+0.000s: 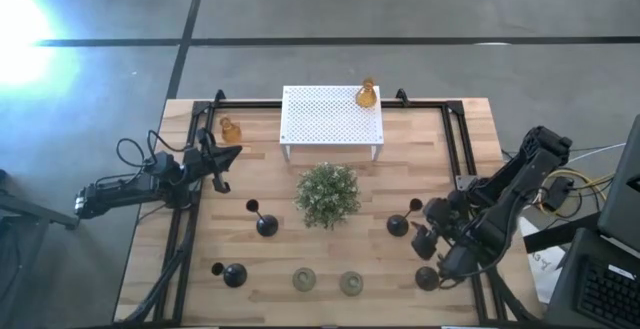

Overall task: Pick & Place candle stick holders
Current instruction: Put the right large black candle holder on the shelf

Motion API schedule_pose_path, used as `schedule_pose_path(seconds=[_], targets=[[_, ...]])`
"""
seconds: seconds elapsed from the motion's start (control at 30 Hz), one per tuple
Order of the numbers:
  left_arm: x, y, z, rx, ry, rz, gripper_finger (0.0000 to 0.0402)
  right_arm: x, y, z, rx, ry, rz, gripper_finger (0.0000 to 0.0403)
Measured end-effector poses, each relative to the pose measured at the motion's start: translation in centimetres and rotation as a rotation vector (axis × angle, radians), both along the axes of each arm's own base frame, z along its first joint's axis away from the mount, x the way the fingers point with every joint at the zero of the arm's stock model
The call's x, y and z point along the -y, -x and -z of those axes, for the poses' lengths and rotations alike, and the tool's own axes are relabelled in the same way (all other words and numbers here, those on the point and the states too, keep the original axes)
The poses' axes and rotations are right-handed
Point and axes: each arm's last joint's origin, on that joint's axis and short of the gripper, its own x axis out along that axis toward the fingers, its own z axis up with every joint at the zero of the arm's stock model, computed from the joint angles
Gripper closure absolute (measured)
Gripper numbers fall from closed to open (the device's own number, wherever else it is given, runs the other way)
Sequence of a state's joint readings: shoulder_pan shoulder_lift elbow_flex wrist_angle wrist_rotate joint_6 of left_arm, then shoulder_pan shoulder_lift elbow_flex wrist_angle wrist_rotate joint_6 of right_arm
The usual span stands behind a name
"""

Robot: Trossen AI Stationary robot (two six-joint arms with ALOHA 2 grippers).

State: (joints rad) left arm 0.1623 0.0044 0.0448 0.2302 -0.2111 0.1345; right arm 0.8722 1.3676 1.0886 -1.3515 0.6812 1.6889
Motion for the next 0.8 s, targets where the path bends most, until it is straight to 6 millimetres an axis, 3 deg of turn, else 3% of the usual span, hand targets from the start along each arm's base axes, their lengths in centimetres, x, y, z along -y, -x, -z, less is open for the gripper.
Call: schedule_pose_path(seconds=[0.3, 0.8], targets=[[0.0, 0.0, 0.0, 0.0, 0.0, 0.0, 0.0388, 0.5, 0.4, 2.2, 0.028, 0.011, 0.047, 0.0151], [0.0, 0.0, 0.0, 0.0, 0.0, 0.0, 0.0388, 0.6, -0.5, 2.4, 0.124, 0.056, 0.024, 0.016]])
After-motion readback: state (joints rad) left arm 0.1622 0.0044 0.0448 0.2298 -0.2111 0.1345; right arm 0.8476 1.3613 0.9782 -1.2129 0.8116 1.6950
